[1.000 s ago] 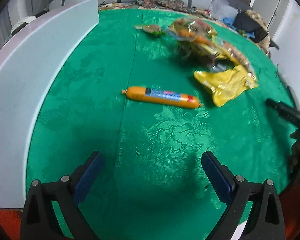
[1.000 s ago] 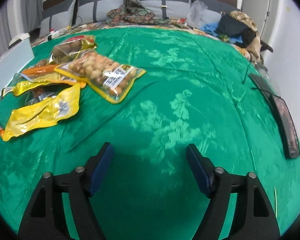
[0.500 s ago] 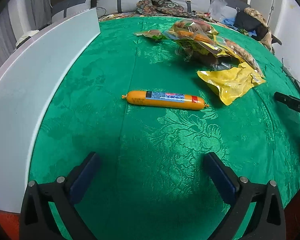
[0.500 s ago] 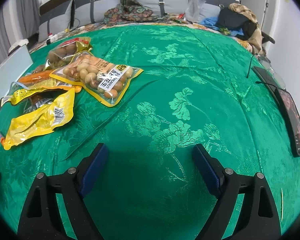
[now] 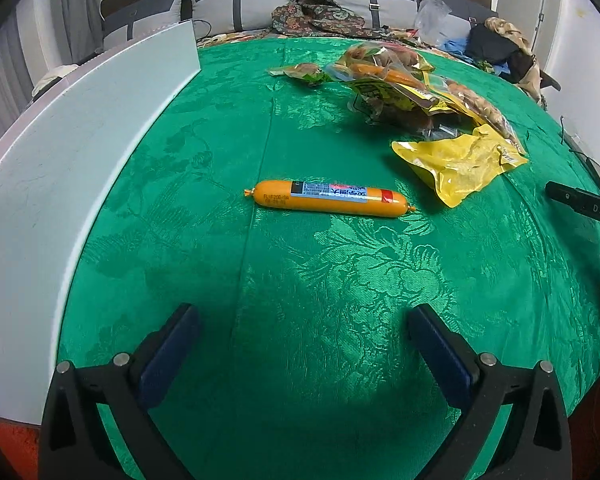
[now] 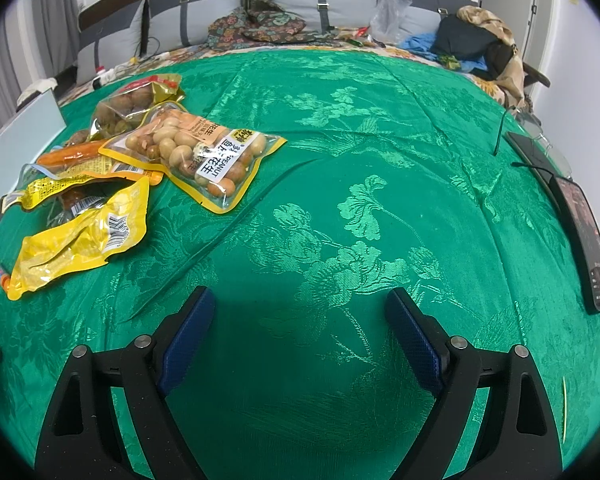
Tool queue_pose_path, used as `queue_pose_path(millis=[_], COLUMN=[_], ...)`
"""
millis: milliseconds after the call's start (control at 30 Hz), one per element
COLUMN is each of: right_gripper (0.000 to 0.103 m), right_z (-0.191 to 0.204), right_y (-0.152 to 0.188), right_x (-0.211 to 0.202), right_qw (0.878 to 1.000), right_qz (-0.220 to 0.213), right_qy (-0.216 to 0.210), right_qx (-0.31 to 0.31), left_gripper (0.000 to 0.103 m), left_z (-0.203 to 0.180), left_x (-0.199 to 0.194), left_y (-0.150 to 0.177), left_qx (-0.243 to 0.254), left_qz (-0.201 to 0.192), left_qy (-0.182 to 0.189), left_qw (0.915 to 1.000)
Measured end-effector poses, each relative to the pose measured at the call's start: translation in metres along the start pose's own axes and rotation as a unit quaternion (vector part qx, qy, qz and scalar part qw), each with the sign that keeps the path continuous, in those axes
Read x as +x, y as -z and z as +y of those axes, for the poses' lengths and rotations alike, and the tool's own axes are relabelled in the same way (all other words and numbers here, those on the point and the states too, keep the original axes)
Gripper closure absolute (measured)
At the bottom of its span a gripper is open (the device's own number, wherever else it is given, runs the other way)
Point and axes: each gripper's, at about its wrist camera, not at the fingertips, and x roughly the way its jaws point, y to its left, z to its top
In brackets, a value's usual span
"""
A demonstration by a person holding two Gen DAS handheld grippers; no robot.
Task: Organize snacks
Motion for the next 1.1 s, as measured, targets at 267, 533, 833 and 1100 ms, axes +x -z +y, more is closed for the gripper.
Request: queue_pose_path(millis=[267, 533, 833, 1100], right_gripper=[0.013, 0.013, 0.012, 0.012], right_z=[0.0002, 0.0004, 0.0006, 0.0008], right_y=[-0.0002, -0.0001, -0.0001, -0.0001], right_x=[-0.0002, -0.0006, -0.0008, -0.0008], right_qw=[1.000, 1.000, 1.000, 1.000], right_qz=[0.000, 0.000, 0.001, 0.001], right_qy=[0.000, 0.000, 0.000, 0.001], right_qx=[0.000, 0.000, 0.000, 0.001], left_gripper=[0.000, 0.000, 0.000, 0.000], left_z=[0.0000, 0.0000, -0.0006, 0.0000], left_x=[0.0001, -0.0002, -0.0006, 0.0002], left_y=[0.0000, 0.0001, 0.0021, 0.0000], left_qx=[0.001, -0.003, -0.003, -0.007], left_qz=[0.001, 0.010, 0.006, 0.012], left_qy=[0.001, 0.000, -0.001, -0.003], left_qw=[1.0000, 0.9999, 1.0000, 0.9999])
